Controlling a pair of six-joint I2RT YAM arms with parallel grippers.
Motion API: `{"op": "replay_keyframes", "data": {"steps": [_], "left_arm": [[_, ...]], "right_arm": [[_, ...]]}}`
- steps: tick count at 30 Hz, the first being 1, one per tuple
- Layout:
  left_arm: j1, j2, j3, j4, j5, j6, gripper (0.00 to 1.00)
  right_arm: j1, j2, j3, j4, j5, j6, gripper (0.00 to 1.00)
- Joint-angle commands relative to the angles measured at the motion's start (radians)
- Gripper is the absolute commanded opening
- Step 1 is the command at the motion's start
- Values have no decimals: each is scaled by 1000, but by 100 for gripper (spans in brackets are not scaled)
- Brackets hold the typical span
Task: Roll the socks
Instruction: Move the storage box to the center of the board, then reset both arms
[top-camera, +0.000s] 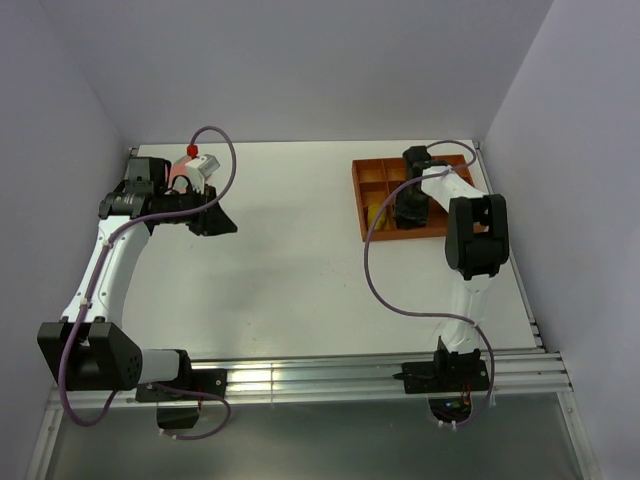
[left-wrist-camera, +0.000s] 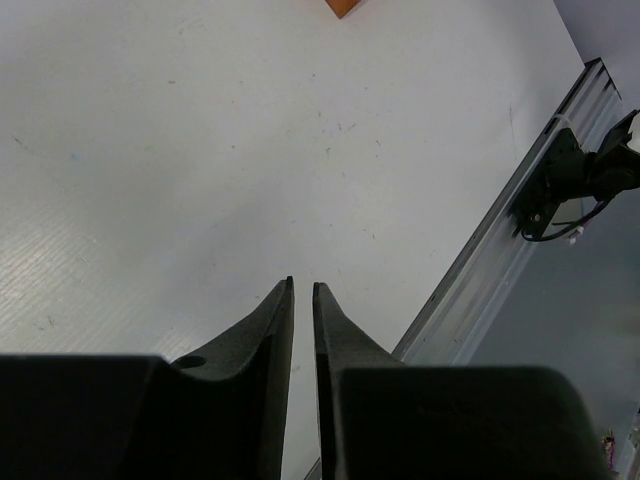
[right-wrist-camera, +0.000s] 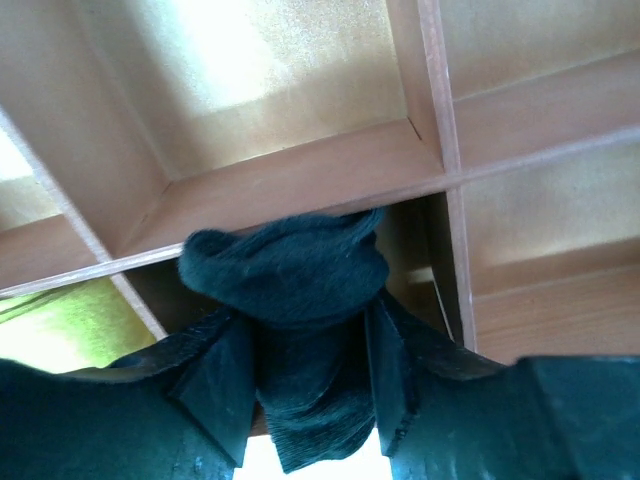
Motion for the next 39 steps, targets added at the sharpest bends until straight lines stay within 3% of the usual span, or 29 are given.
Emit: {"op": "replay_keyframes", "data": {"steps": [1,27,29,33,36,37,39], "left_arm": [[-8,-12,39,18,2,-17,19],[-28,-7,39,61,-48,-40,20],[-28,-13,33,72,-62,-39,20],[-28,-39,4,99,-96,-40,20],[-28,-59,-21,130,-134,-46,20],[-28,-67,-37,145,-148,-51,20],[-28,-81,-48,162,-178,-59,20]], "right_arm": [[18,-9,-59,-88,-60,19,54],[18,-305,-42,-62,-16,50,65],[18,-397,-74,-36,-32,59,73],[21,-616,-194,42,-60,71,75],[31,-817,-341,134,-138,88,85],[32,-882,-426,186,-152,91,100],[43,-1048,-513,244,-192,94,100]]}}
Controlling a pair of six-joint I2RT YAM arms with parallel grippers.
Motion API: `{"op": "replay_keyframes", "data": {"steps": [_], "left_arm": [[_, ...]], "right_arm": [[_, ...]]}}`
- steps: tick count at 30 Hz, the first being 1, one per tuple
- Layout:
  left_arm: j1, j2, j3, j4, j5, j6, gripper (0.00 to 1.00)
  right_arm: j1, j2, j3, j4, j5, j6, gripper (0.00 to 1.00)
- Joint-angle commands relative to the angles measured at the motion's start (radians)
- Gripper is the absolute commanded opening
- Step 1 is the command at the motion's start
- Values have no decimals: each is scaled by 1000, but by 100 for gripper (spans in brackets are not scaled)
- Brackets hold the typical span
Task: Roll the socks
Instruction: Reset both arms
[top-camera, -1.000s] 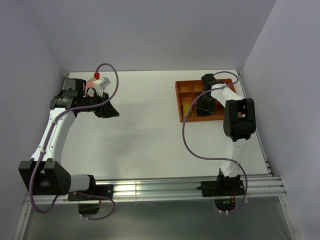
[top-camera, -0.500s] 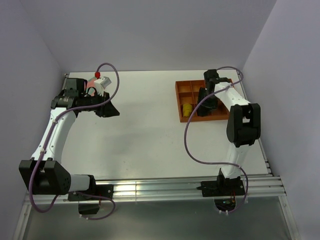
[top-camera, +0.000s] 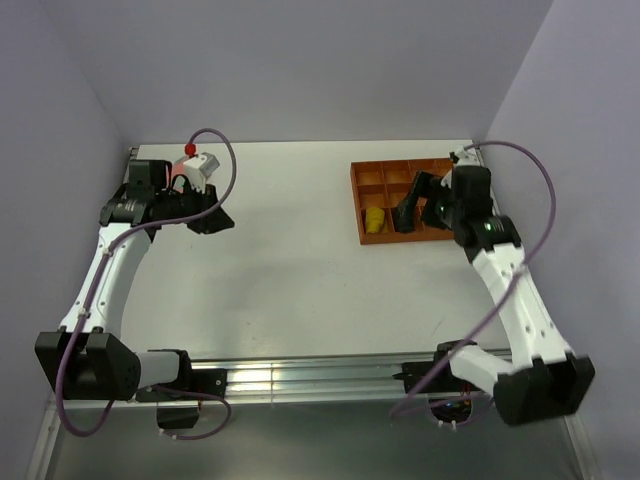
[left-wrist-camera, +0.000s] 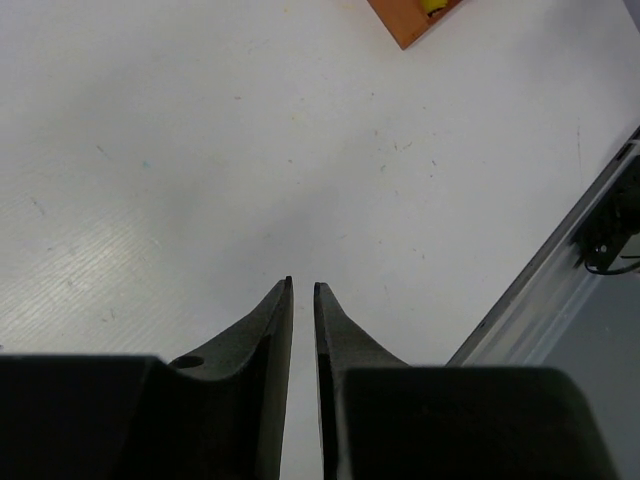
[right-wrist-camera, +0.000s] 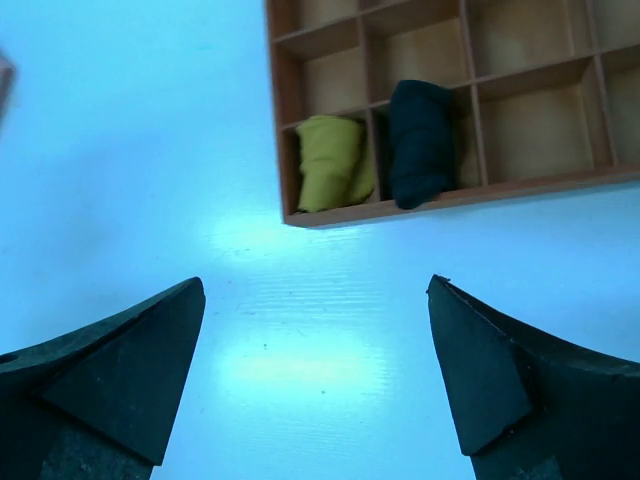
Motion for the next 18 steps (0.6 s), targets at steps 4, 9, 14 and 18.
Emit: {"op": "replay_keyframes", "data": {"steps": [4,9,14,18], "left_arm": [[-5,-44,-35,61,-79,-12,20],[-5,-76,-88,96,-112,-18,20],[-5,-100,-101,111,-128,-26,20],[-5,-103,-102,111,-132,-26,20]], "right_arm": [[22,-355,-278,132,-106,12,100],[28,-608,-426,170,-176,24,100],[27,-668,-463,159,-147,32,100],[27,-659,-451,167,-151,32,100]]}}
